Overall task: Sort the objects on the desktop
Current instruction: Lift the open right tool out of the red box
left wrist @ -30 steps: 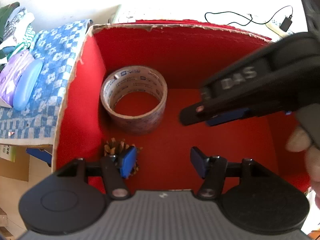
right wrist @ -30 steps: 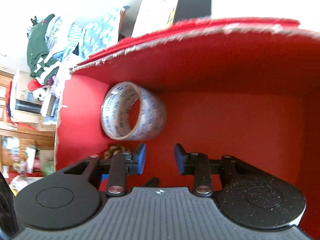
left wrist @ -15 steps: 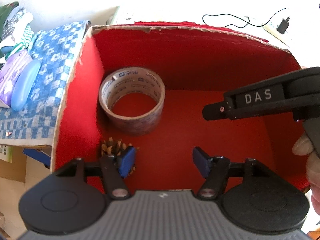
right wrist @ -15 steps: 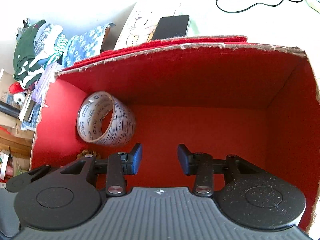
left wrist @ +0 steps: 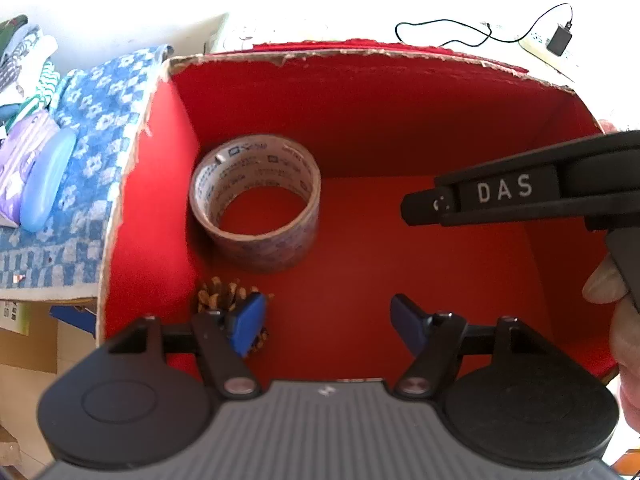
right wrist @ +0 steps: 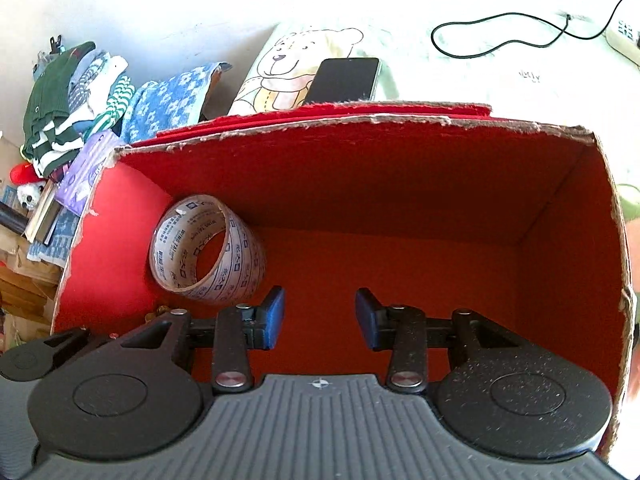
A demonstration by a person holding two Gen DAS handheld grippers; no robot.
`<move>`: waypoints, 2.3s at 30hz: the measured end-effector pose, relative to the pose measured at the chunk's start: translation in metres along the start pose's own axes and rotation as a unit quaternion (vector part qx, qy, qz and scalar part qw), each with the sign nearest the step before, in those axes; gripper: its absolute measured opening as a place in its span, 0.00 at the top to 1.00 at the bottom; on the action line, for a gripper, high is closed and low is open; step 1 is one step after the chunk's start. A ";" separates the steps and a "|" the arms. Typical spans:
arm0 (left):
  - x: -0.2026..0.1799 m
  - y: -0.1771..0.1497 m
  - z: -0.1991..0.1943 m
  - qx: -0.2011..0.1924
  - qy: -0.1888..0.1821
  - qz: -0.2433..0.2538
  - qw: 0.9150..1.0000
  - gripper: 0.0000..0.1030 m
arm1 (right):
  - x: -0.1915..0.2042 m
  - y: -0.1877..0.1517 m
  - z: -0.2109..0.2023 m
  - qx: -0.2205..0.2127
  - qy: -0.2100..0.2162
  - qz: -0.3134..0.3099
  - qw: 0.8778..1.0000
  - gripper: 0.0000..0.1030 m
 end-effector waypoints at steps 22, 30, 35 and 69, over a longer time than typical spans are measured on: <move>-0.008 -0.006 -0.014 -0.001 0.032 0.025 0.999 0.29 | 0.001 -0.002 -0.006 -0.011 0.015 0.009 1.000 0.59; -0.006 -0.004 -0.013 0.019 0.022 0.018 0.999 0.25 | 0.000 -0.001 -0.005 -0.010 0.020 0.008 1.000 0.59; -0.006 -0.005 -0.016 0.016 0.005 0.010 1.000 0.24 | -0.002 -0.001 -0.006 -0.012 0.021 0.014 1.000 0.59; -0.022 -0.047 -0.123 -0.107 0.068 -0.070 0.989 0.13 | -0.008 -0.047 -0.121 -0.149 0.177 -0.046 0.972 0.59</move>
Point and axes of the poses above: each gripper's, at about its wrist camera, not at the fingertips, and z roughly the way its jaws point, x to its left, y to its top, the point moved 6 cm from there along z, roughly the way its jaws point, and after that the axes turned 8 degrees about x, right-handed, at the moved point
